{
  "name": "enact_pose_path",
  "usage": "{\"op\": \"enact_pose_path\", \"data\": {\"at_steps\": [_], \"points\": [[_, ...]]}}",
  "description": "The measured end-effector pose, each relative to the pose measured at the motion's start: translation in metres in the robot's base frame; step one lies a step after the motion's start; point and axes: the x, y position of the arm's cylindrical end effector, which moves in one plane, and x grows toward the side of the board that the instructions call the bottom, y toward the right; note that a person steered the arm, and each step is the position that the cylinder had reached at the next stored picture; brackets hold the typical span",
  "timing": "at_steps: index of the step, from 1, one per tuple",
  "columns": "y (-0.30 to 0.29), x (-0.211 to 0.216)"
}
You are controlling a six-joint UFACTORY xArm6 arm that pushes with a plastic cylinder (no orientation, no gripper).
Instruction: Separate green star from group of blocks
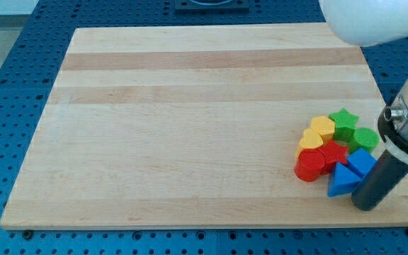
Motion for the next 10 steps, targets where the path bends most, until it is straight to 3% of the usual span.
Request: {"op": "enact_pose_path", "data": {"at_steps": [2, 6, 7, 10], "points": [[0.0, -0.049], [0.023, -0.029], [0.023, -0.061], [0.064, -0.067]]}}
